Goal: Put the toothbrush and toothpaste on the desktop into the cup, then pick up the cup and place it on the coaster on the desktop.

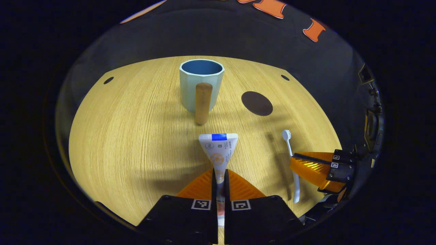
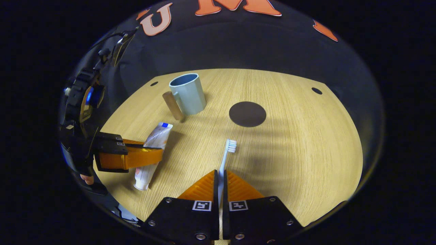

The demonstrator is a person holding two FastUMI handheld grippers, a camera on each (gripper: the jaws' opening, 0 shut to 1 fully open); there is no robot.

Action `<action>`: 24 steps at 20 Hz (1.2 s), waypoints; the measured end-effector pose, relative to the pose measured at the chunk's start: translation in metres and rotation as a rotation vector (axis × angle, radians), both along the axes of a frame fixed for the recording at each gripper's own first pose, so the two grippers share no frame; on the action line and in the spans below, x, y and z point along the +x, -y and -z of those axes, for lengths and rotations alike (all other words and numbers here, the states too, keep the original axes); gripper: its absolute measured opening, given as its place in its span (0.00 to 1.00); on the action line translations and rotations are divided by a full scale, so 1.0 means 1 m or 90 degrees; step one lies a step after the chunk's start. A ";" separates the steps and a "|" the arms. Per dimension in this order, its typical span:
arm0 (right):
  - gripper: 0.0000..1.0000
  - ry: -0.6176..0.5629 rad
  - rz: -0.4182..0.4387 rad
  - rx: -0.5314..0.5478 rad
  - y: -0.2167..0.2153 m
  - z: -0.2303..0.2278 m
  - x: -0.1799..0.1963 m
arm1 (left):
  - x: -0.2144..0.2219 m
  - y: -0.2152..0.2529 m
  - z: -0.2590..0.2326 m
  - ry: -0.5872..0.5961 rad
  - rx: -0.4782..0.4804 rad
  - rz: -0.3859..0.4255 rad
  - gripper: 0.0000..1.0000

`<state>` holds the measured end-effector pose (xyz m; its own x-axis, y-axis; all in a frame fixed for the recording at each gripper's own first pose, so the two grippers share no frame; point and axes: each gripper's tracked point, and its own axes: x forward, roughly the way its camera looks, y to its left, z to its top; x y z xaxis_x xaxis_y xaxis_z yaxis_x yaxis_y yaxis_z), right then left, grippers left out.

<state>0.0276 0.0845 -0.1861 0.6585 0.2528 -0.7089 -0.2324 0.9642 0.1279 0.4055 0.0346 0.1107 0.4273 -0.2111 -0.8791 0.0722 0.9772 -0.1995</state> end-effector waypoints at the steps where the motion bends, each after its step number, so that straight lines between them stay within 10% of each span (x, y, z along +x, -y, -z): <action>1: 0.04 0.010 0.005 0.011 0.001 -0.006 0.000 | 0.006 -0.005 -0.015 0.016 -0.003 0.003 0.07; 24: 0.04 0.279 0.067 0.145 0.047 -0.121 0.063 | 0.101 -0.103 -0.100 0.408 -0.035 -0.075 0.07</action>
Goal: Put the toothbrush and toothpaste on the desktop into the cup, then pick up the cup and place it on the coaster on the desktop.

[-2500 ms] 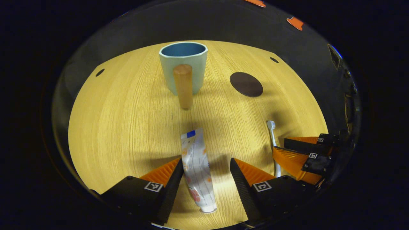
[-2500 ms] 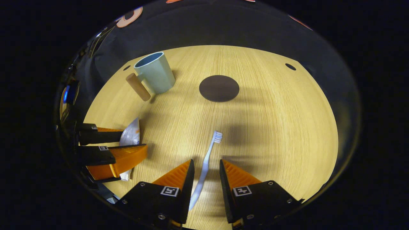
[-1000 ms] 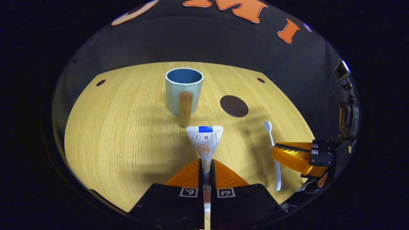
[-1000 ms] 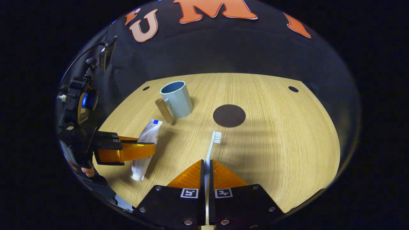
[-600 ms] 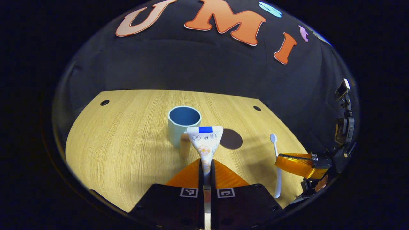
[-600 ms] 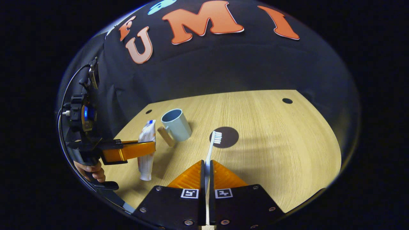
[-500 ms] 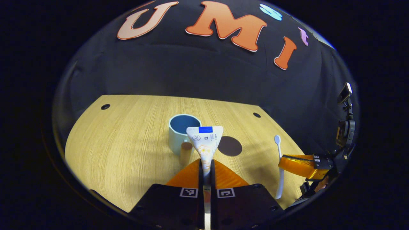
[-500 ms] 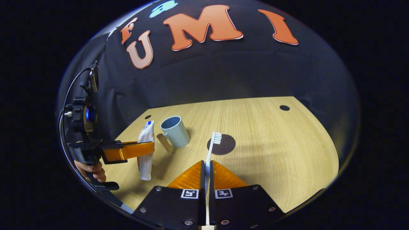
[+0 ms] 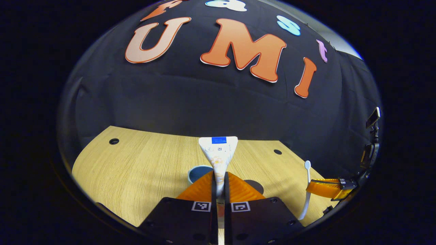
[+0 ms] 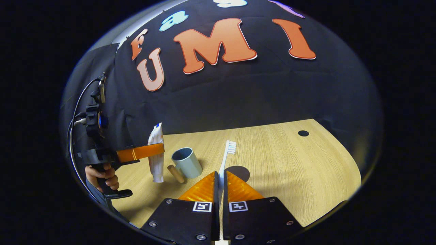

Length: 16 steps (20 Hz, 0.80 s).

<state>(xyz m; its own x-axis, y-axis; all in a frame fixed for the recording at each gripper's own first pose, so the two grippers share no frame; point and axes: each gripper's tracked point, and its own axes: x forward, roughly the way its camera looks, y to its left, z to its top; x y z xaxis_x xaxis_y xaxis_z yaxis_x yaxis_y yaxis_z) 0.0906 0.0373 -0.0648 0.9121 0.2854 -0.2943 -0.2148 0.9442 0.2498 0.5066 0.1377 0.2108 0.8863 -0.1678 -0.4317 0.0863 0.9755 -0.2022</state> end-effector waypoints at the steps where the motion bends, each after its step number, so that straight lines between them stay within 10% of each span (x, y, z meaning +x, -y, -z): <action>1: 0.04 0.012 -0.002 0.005 -0.002 -0.002 0.005 | 0.012 -0.001 -0.001 0.011 -0.004 0.002 0.07; 16: 0.04 0.084 0.011 0.009 -0.003 -0.015 0.067 | 0.114 -0.025 0.031 0.071 -0.009 -0.009 0.07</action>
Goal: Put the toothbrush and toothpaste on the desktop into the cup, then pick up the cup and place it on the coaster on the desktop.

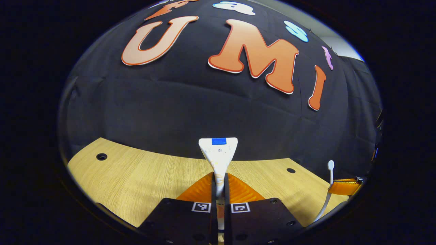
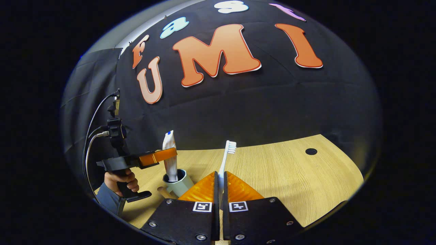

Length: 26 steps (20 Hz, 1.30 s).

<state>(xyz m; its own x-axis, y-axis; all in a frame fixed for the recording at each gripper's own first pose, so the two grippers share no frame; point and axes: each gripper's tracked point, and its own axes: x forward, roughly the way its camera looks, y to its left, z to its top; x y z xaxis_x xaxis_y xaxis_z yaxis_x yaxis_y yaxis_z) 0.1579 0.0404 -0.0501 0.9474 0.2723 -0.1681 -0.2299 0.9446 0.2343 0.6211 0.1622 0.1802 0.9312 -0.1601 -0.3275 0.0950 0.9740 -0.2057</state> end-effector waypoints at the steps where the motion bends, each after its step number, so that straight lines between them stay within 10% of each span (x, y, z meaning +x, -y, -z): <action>1: 0.04 0.003 -0.001 0.000 -0.003 -0.001 0.002 | 0.002 0.000 0.005 -0.004 -0.003 0.002 0.07; 12: 0.04 0.058 0.002 0.005 -0.023 -0.033 -0.002 | -0.018 0.000 0.010 -0.024 0.019 0.024 0.12; 26: 0.04 0.088 0.009 0.054 -0.057 -0.045 0.045 | -0.064 -0.012 0.006 -0.020 0.030 0.050 0.96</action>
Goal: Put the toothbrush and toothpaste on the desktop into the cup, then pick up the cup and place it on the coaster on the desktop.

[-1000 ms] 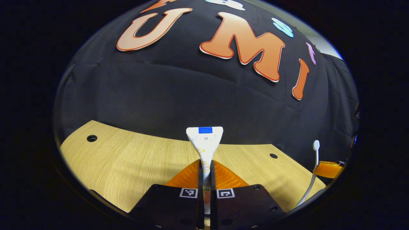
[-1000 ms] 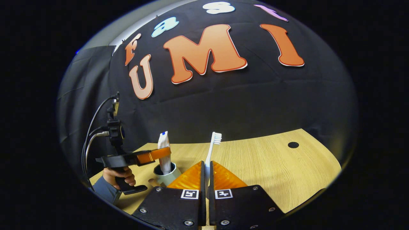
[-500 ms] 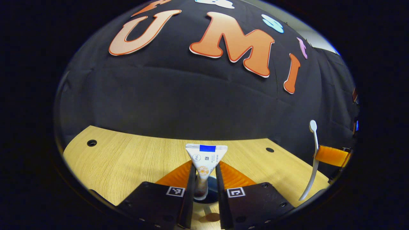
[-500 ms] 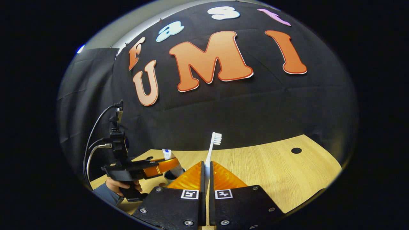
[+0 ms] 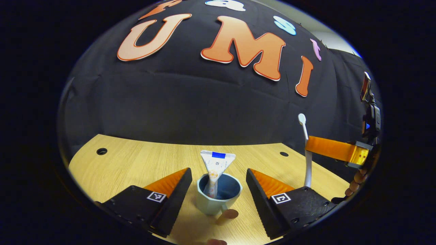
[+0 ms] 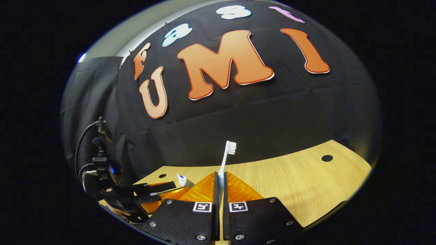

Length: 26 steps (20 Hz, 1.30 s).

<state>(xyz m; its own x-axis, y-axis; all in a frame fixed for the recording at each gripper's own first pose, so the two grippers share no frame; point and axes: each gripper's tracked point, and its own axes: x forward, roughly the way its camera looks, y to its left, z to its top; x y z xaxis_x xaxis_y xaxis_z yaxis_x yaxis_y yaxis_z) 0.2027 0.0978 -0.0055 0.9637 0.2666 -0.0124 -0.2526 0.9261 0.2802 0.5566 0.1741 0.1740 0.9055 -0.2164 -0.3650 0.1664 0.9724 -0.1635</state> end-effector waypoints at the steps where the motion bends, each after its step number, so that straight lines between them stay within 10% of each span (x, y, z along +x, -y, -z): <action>1: 0.04 0.013 0.000 0.005 -0.004 -0.006 0.005 | -0.004 -0.006 -0.005 0.009 -0.003 -0.005 0.96; 26: 0.07 0.140 -0.027 0.020 -0.083 0.009 0.069 | -0.031 -0.086 0.009 0.002 0.004 -0.086 0.98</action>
<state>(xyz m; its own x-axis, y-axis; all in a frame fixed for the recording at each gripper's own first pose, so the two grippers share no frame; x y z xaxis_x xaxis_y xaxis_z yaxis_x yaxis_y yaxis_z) 0.2717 0.1805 -0.0147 0.9301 0.3042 0.2058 -0.3496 0.9050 0.2424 0.5255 0.2598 0.1654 0.9275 -0.0906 -0.3626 0.0347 0.9869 -0.1577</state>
